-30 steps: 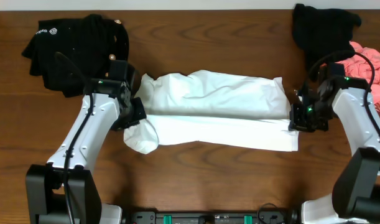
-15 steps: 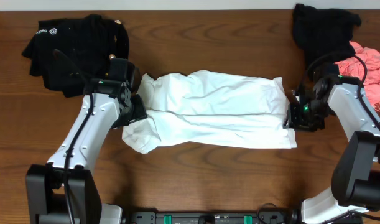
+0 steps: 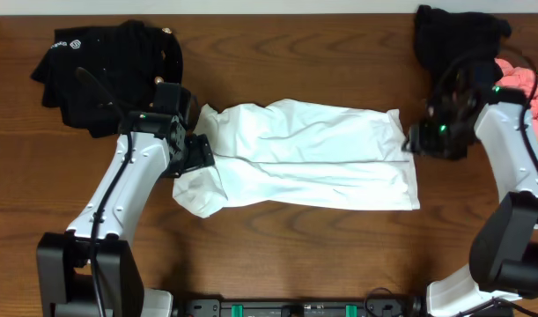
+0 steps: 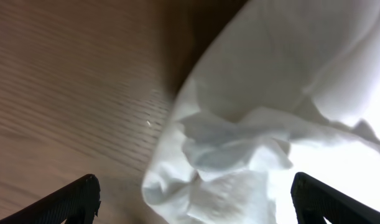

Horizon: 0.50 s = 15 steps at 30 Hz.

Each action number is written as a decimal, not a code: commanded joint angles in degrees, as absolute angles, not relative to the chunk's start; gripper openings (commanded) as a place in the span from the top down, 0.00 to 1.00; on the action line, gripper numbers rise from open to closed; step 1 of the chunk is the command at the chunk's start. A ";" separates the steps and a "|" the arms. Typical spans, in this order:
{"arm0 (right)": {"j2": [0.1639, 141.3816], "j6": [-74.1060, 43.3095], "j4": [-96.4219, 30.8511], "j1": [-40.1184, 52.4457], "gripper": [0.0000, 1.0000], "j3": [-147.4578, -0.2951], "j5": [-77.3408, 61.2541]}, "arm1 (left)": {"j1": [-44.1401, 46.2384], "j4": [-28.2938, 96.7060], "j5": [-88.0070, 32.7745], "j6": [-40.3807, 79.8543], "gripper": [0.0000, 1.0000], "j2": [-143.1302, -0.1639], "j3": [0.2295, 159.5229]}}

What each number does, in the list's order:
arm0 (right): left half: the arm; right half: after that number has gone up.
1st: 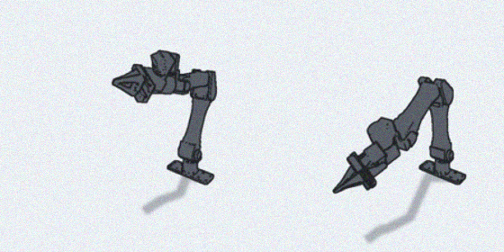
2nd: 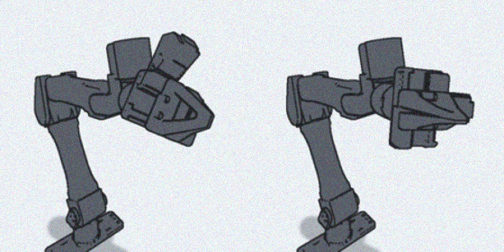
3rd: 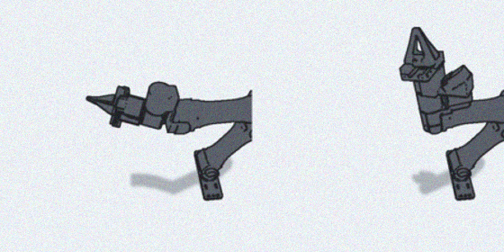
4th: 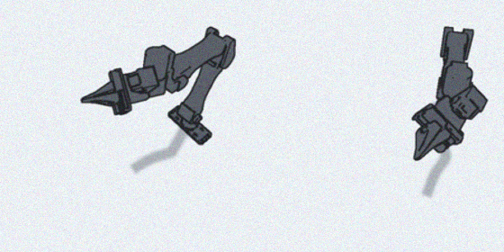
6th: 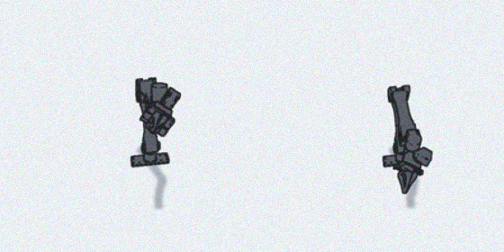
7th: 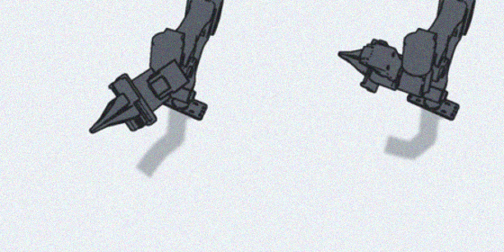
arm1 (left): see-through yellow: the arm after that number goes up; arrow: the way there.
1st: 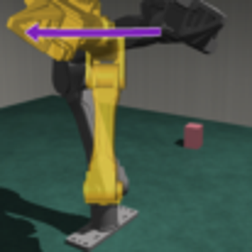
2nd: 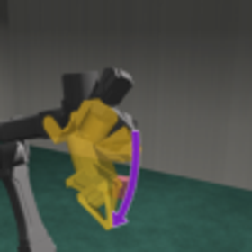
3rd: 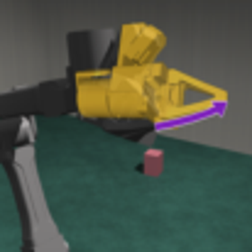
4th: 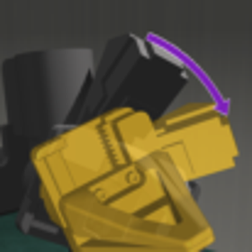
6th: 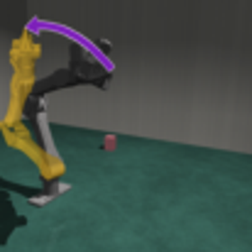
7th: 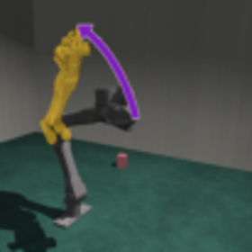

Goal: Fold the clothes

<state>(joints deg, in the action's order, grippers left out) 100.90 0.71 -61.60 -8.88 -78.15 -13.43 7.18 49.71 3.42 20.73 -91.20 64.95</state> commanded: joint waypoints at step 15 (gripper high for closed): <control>101.32 6.09 -47.68 -9.47 0.32 -84.64 -17.39 | 7.01 11.51 -1.04 3.77 0.02 -99.20 65.28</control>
